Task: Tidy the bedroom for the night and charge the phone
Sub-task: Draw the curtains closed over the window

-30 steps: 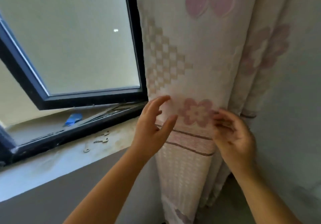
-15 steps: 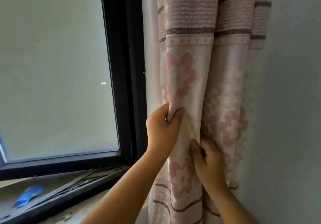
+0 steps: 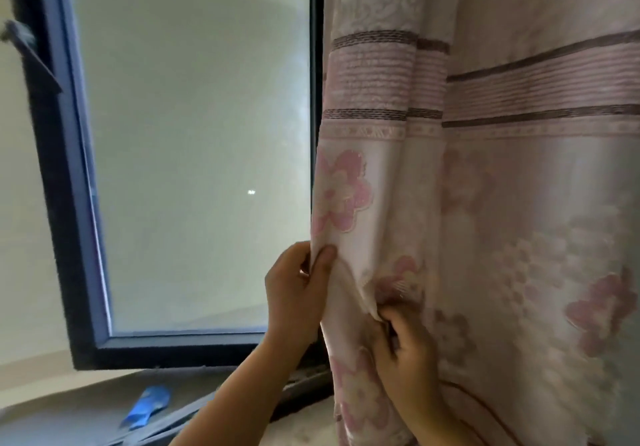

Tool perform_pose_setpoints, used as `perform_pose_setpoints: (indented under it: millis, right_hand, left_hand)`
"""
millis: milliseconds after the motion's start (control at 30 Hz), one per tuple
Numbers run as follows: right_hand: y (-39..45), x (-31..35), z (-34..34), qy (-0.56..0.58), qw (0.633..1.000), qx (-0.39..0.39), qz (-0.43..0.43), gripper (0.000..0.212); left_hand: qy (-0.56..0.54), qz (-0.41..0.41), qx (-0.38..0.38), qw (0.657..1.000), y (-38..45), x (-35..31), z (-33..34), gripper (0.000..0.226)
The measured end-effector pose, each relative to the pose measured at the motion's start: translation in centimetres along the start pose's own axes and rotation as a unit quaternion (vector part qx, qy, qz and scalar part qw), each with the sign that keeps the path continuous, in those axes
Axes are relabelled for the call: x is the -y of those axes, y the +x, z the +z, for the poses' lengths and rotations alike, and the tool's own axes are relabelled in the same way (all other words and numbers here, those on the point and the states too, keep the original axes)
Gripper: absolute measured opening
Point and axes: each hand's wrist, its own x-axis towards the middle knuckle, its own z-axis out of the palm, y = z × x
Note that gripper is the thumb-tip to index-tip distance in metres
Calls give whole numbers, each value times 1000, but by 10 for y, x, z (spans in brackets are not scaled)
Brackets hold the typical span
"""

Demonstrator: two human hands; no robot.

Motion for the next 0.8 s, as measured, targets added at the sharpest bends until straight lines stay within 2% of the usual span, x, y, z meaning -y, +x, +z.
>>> perform_pose_setpoints:
  millis: [167,300,433,533,667,800]
  right_hand:
    - [-17,66,45,-15,1000,12,17,3]
    - [-29,130,75,-34,999,3,33,11]
    - [-33,177,99,-60,997,8,53,23]
    - [-32,201,113,-41,996,25,77,22]
    - [-30,222,128,22,995,19,93,22]
    - [-26,236,135,50,995,29,85,11]
  left_hand:
    - [0,15,19,1000,11,3,-77,37]
    - [6,58,38,998,23,-1,-145,52]
    - [34,73,67,994,37,1,-199,49]
    - [48,78,89,992,46,3,-226,41]
    - [58,82,102,990,51,-1,-247,45]
    - [65,65,111,989,54,-11,-266,46]
